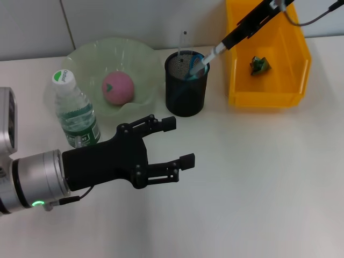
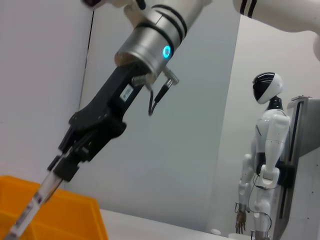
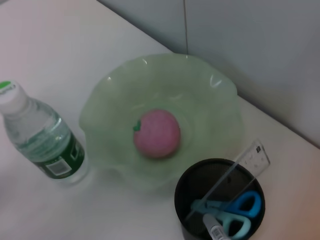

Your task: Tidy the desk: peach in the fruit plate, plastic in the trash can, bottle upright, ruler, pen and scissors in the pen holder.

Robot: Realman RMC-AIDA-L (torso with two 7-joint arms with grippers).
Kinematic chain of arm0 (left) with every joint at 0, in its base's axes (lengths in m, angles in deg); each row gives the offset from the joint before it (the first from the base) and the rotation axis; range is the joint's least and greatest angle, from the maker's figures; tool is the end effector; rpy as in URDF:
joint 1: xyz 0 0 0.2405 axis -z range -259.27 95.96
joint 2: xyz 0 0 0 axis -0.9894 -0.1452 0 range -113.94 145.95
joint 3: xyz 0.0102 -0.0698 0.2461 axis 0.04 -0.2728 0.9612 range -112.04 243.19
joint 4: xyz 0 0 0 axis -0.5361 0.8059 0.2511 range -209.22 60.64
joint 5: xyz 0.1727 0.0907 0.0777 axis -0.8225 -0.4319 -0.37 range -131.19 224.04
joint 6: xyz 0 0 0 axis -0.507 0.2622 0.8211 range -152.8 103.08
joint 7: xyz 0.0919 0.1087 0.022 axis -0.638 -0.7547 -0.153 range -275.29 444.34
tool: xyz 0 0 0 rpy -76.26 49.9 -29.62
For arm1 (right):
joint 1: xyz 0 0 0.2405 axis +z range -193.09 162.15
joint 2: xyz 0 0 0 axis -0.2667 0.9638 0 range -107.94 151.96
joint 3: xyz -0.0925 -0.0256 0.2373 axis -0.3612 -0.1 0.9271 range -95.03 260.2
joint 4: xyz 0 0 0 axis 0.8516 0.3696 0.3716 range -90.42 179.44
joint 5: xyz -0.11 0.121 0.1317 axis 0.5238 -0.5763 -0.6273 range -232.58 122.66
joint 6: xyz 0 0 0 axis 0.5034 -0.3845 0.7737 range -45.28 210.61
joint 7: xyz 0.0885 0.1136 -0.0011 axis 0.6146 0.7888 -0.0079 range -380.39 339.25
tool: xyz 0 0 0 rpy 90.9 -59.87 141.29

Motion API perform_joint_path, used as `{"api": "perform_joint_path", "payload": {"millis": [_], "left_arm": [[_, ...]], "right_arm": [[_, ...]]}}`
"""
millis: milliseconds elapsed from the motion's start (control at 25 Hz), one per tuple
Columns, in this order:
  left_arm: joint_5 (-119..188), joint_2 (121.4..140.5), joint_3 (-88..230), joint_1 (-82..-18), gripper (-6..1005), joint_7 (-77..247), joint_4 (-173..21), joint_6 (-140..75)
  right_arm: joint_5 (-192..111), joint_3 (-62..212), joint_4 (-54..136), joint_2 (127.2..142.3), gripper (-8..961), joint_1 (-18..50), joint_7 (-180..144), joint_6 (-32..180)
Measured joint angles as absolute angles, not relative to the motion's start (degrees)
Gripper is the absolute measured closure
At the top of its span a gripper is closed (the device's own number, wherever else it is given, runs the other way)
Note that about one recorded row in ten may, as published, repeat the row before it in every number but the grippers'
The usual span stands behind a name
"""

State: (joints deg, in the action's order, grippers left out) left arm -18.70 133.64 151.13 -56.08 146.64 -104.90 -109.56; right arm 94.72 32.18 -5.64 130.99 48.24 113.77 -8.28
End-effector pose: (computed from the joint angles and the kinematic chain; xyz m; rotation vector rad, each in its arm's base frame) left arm -0.2091 0.2942 -0.0567 -2.7676 -0.3422 -1.1368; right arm 0.1056 0.4570 0.0781 -2.6385 0.8443 -0.2426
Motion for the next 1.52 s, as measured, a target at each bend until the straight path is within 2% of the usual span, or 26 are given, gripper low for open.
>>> {"api": "perform_joint_path", "payload": {"millis": [320,800,1040,1120,1240,1320,1480,1520], "left_arm": [[-18.7,133.98,151.1,-56.6,123,146.9,-104.9,-109.1],[-18.3,134.13,150.7,-57.3,123,146.9,-104.9,-109.3],[-18.4,134.13,150.7,-57.3,123,146.9,-104.9,-109.4],[-18.5,134.13,150.7,-57.3,123,146.9,-104.9,-109.5],[-18.6,134.14,150.7,-57.3,123,146.9,-104.9,-109.5],[-18.6,134.14,150.7,-57.2,123,146.8,-104.9,-109.6],[-18.7,134.13,150.7,-57.2,123,146.8,-104.9,-109.6],[-18.7,134.13,150.8,-57.2,123,146.7,-104.9,-109.6]], "right_arm": [[94.8,28.2,-1.3,132.28,786,48.7,113.6,-1.5],[95.3,26.8,2.6,133.26,779,50.3,113.5,2.6],[95.0,26.9,1.0,133.9,612,49.9,113.6,2.6],[94.7,27.5,-1.8,134.71,556,48.9,113.6,2.5],[93.8,28.3,-5.4,135.58,416,47.2,113.6,2.8],[89.7,29.0,-11.8,136.42,323,43.3,113.4,2.6],[82.6,28.9,-17.3,136.54,282,38.1,112.2,2.4],[77.1,29.2,-20.3,136.62,272,34.4,111.1,3.0]]}}
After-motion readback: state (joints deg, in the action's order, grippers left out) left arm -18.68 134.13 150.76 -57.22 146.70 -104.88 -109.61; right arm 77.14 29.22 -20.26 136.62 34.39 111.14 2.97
